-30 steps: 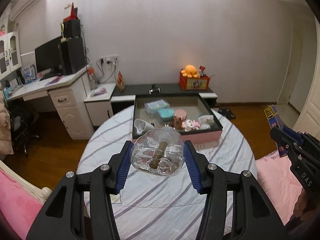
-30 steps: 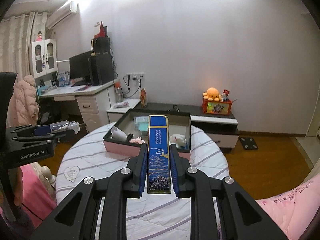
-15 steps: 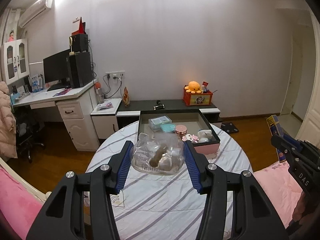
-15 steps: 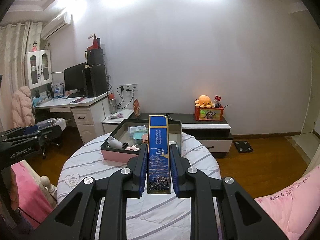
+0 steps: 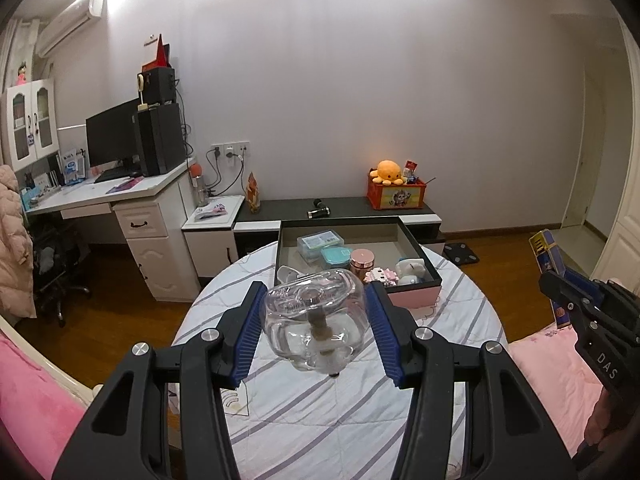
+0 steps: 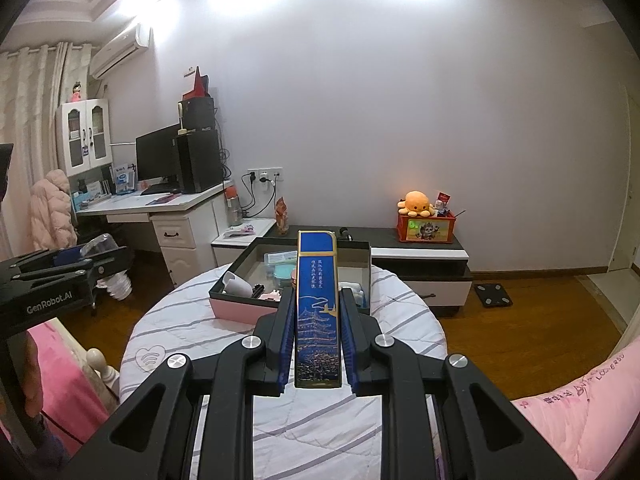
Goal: Organize rigid objects
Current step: 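Carry glass bottle and blue box into the tray and open both tools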
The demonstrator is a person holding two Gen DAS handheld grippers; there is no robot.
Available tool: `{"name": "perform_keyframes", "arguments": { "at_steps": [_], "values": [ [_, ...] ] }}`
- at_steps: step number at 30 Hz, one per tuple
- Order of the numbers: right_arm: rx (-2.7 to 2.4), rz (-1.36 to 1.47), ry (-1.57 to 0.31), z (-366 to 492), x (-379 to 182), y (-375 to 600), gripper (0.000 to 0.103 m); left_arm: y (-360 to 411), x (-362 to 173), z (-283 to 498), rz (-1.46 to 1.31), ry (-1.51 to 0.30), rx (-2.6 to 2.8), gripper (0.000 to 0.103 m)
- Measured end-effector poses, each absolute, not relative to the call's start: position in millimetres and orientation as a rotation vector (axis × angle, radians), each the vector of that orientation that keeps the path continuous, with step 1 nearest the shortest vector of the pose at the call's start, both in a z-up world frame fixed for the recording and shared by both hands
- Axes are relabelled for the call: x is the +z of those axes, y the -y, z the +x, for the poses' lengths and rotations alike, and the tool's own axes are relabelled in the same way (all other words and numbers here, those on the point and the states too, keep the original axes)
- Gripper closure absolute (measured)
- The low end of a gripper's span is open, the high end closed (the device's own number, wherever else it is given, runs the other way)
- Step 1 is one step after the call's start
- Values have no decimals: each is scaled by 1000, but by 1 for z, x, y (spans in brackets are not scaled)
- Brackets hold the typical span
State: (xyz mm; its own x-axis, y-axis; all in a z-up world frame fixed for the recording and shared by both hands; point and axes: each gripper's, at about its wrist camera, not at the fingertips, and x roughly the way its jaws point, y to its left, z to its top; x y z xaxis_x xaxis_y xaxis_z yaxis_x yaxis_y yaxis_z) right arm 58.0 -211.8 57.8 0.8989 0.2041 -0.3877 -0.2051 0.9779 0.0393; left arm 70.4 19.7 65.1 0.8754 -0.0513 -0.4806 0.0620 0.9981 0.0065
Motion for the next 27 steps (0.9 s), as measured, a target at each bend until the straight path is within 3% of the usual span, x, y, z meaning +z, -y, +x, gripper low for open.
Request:
{"name": "perform_keyframes", "arguments": {
  "at_steps": [12, 27],
  "values": [
    [219, -6, -447, 98, 46, 210, 82, -9, 55, 133, 62, -568, -66, 51],
    [248, -26, -568, 238, 22, 207, 82, 2, 18, 288, 71, -765, -65, 51]
  ]
}}
